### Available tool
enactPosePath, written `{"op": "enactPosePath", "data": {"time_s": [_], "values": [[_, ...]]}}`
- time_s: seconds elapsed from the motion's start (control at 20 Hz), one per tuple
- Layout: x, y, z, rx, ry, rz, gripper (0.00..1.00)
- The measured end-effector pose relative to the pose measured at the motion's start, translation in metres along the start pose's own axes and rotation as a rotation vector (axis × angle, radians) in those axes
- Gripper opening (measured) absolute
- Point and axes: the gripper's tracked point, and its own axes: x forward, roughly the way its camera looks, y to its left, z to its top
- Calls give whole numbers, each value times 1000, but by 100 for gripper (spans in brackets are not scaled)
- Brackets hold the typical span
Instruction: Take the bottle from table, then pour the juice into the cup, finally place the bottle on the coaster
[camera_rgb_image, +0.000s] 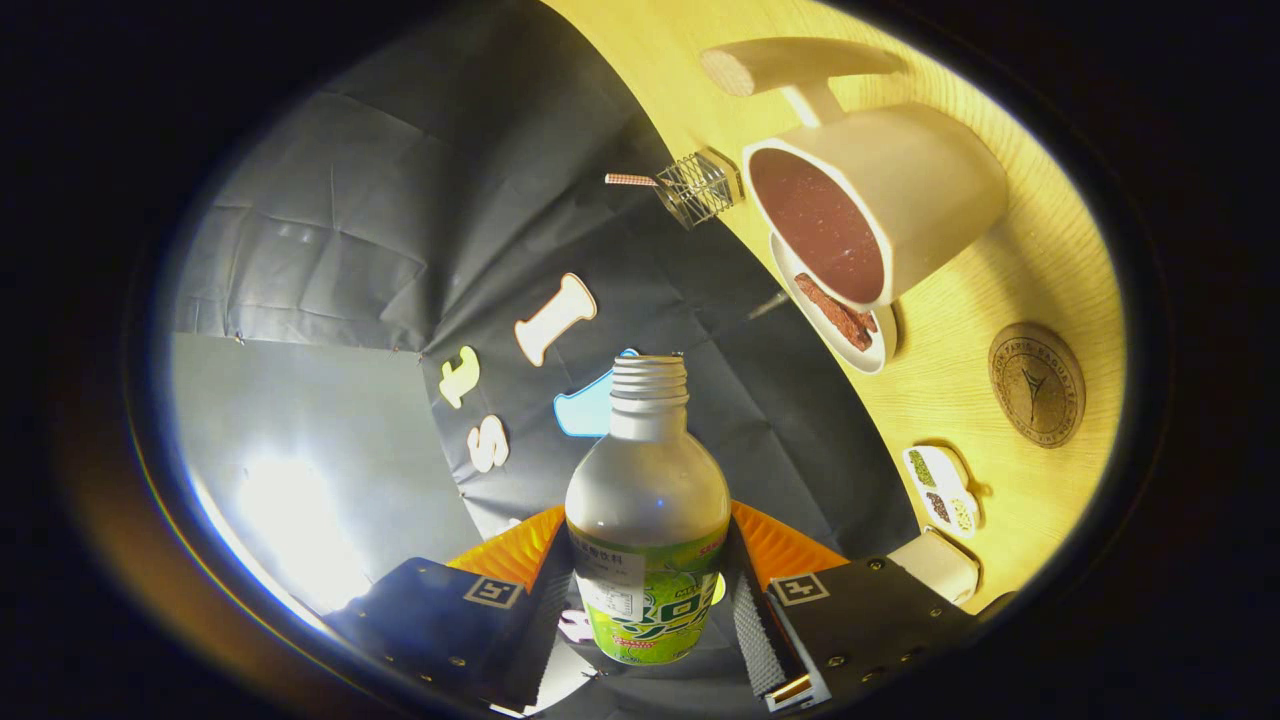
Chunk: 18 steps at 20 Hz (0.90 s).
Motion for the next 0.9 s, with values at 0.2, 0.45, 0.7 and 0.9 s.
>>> {"op": "enactPosePath", "data": {"time_s": [0.2,0.45,0.7,0.9], "values": [[-4,-6,5,-3,-9,-12,75],[-5,-11,10,-6,-13,-20,75],[-5,-16,14,-6,-26,-28,75],[-7,-20,19,-6,-31,-37,75]]}}
